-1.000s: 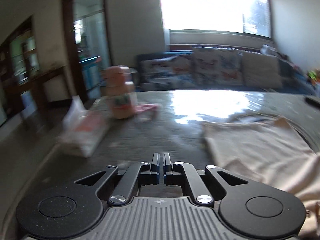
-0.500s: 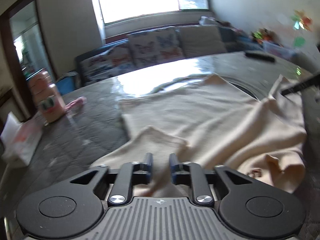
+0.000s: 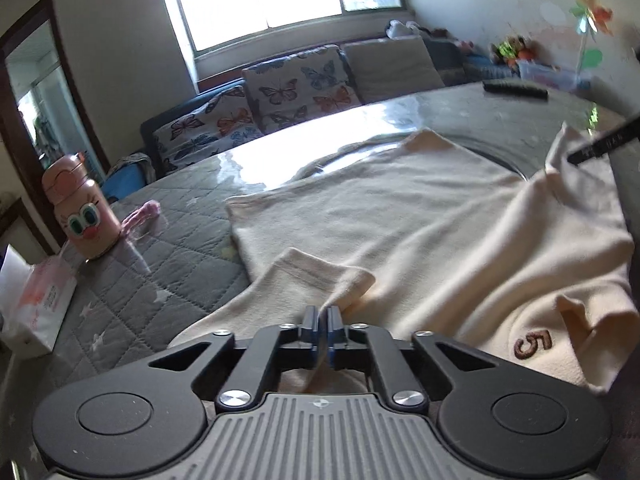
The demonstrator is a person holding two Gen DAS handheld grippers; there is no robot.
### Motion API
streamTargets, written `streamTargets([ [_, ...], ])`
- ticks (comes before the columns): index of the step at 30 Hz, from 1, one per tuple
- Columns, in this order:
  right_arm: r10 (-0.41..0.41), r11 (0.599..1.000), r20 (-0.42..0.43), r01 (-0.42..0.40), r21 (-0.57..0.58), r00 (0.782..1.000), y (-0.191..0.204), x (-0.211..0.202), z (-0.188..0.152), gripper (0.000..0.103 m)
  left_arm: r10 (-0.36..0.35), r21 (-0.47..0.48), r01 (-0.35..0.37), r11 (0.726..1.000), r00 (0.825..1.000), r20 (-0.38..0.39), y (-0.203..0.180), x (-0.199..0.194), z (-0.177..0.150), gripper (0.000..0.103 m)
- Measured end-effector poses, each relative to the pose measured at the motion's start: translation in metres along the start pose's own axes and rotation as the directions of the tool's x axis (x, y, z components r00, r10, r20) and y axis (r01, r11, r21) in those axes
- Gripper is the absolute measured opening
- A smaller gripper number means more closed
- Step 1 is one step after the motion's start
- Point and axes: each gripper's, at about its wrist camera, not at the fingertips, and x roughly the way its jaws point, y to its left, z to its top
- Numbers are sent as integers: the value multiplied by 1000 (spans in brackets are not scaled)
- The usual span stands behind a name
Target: Fold clothes
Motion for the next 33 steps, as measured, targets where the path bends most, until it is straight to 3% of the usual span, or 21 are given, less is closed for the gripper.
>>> streamTargets([
  [4,-3,1000,0,3,1,1000,0,0,0,60,69,-129,-61,990,996,60,33,-21,7,3],
  [7,-5,1000,-1,5,0,1000,1,1,0,60,152,-250,-126,960,985,85,68,-40,8,2],
  [12,-8,1000,-1,8,-2,1000,2,1,1,60,308,-416,-265,870,951,38,121,-61,-12,3],
  [16,-9,1000,-2,9,-4,1000,2,1,0,60,361,-486,-345,803,930,-65,151,-63,-42,3],
  [21,-12,1000,-4,12,-13,1000,3,-2,1,61,381,-466,-420,779,907,-180,157,-54,-69,7],
  [24,-11,1000,-4,11,-21,1000,5,-5,2,61,393,-456,-444,771,896,-207,155,-58,-77,7],
  [29,22,999,21,-21,-48,1000,14,-21,2,61,406,-471,-444,762,895,-188,154,-71,-75,40],
  [31,50,996,34,-47,-69,998,23,-30,2,62,394,-491,-428,759,902,-176,155,-73,-71,47],
  [33,80,993,47,-76,-93,996,32,-37,2,66,375,-508,-412,756,909,-179,157,-70,-69,48],
])
